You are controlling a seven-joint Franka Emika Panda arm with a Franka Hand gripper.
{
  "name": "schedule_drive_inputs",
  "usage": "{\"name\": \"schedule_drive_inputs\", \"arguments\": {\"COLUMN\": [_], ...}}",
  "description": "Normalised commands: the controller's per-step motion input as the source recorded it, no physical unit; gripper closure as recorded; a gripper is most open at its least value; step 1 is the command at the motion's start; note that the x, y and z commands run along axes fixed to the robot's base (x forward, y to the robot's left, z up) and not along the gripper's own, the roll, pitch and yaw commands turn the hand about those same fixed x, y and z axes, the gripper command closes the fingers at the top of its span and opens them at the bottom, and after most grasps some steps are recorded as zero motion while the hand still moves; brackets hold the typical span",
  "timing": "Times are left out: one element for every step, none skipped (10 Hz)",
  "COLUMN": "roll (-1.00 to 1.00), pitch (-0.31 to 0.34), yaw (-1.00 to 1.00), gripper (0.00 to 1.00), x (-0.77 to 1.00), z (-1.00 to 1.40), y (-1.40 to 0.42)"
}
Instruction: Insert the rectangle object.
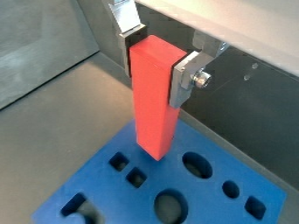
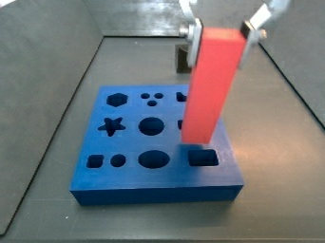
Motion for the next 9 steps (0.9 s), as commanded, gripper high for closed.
{"name": "schedule_drive_inputs", "arguments": {"roll": [0.00,0.00,0.00,0.00,0.00,0.00,0.03,0.00,0.00], "pitch": [0.063,0.036,0.030,0.000,0.000,-0.001,0.000,0.007,0.043], "yaw": [0.00,0.00,0.00,0.03,0.22,0.32,0.25,0.00,-0.09], "gripper": [1.00,1.00,1.00,1.00,1.00,1.00,1.00,1.00,1.00], "x": [0.19,0.20,0.15,0.00,0.00,-0.07,0.00,0.18,0.31], "z": [-0.19,-0.16,-0.10,-0.09,-0.14,-0.16,-0.11,-0.19,-0.22], "y": [-0.30,-0.21,-0.05,-0.05,-0.11,-0.16,-0.19,-0.06,0.00]}}
